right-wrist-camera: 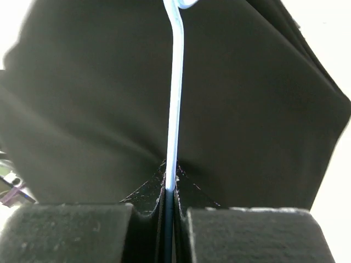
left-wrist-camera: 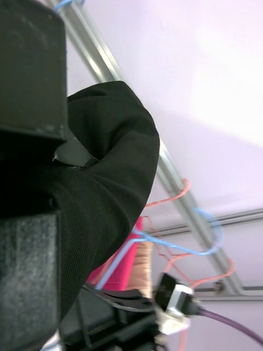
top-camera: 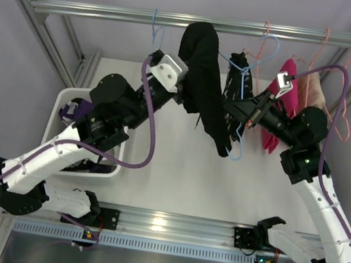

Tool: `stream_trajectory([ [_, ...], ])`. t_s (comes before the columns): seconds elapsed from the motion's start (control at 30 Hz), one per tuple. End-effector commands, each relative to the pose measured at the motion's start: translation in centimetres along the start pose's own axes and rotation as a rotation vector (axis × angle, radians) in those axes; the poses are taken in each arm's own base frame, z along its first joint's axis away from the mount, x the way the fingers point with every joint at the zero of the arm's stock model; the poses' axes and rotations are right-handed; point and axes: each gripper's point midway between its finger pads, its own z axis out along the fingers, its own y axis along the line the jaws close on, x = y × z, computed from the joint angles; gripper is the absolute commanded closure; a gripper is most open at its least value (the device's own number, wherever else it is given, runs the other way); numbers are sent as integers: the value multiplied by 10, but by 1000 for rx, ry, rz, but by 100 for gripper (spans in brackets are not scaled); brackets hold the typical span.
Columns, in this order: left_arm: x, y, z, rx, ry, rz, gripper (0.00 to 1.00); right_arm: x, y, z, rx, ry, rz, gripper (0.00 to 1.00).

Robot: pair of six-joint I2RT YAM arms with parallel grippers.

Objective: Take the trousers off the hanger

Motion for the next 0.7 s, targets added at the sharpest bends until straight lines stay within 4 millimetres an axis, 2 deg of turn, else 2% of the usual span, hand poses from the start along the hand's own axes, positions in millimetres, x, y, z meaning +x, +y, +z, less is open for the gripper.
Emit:
stream_trajectory([
  [0.0, -104, 34, -14, -59, -286, -101, 100, 4, -8, 3, 8, 0, -67, 100],
  [0.03, -120, 41, -17, -72, -317, -109, 100, 7, -12, 3, 16, 5, -66, 100],
  [0.1, -137, 49, -18, -88, -355, -115, 100, 11, -19, 3, 35, 15, -66, 100],
  [0.2, -155, 56, -17, -103, -394, -112, 100, 16, -26, 1, 53, 26, -71, 100],
  [0.23, -172, 65, -23, -125, -434, -115, 100, 17, -26, 0, 53, 28, -73, 100],
  [0.3, -182, 72, -23, -152, -452, -84, 100, 18, -26, -1, 53, 30, -85, 100],
  [0.37, -201, 88, -32, -211, -501, -43, 100, 21, -27, -3, 62, 42, -90, 100],
  [0.5, -217, 124, -54, -338, -540, 45, 100, 23, -23, -7, 59, 46, -116, 100],
  [0.63, -213, 181, -81, -528, -504, 137, 100, 23, -19, -11, 54, 47, -138, 100],
  [0.67, -213, 189, -89, -556, -504, 147, 100, 23, -19, -11, 54, 49, -145, 100],
])
